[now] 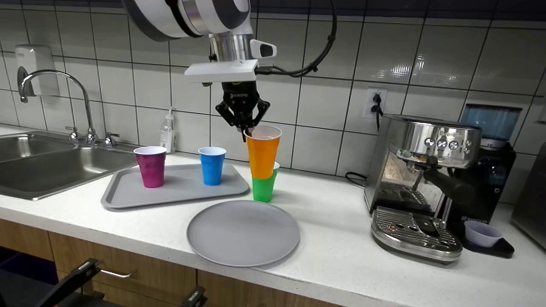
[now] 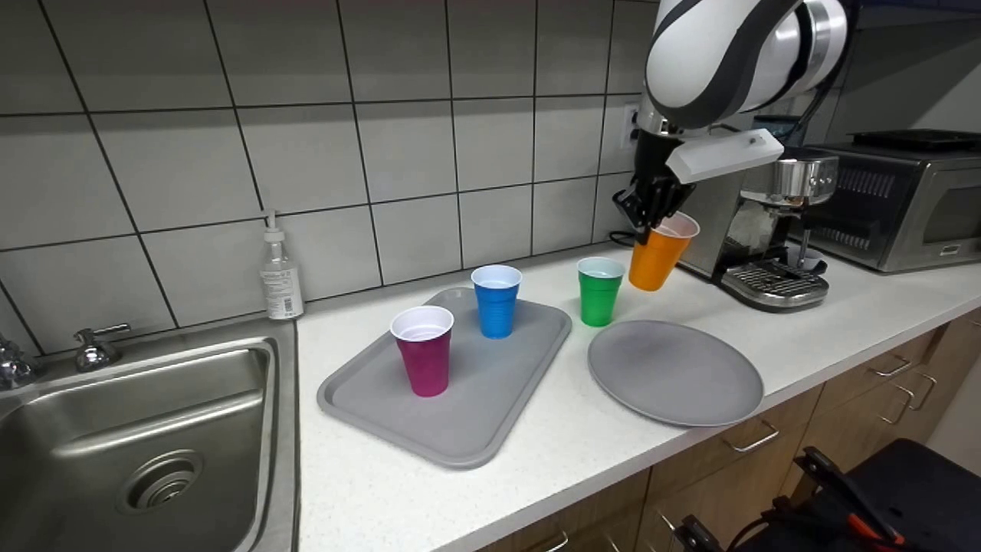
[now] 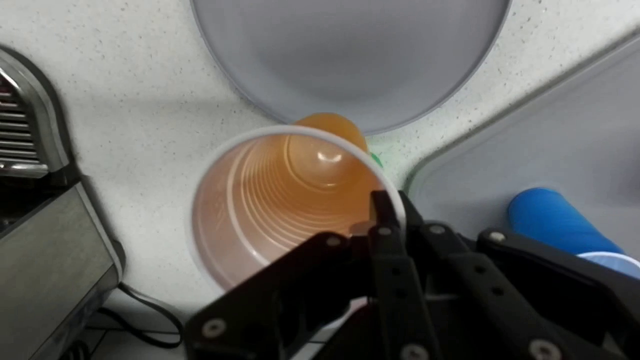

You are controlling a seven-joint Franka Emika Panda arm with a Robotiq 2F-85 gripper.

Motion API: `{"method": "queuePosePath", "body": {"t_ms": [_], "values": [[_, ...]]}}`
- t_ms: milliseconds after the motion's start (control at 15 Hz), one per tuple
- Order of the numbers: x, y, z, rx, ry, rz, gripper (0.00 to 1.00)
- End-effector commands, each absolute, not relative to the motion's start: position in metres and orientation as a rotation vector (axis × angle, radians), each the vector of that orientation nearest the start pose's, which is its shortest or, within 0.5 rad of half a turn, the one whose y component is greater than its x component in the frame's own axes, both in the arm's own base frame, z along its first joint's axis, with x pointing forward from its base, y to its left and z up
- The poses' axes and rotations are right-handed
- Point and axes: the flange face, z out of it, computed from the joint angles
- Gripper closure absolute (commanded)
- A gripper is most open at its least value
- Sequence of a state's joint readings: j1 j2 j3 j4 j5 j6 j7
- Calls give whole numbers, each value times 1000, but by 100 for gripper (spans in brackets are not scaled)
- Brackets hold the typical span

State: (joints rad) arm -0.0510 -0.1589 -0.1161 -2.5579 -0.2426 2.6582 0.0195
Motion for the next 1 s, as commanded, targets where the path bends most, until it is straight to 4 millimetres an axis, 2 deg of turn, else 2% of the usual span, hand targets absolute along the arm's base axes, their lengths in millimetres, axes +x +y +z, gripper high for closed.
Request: {"method": "queuePosePath", "body": {"t_ms": [0, 600, 933], "values": [[478, -70, 359, -3252, 44, -483, 99], [522, -65, 358, -3231, 135, -581, 99], [543, -61, 349, -3230, 166, -575, 99]]}}
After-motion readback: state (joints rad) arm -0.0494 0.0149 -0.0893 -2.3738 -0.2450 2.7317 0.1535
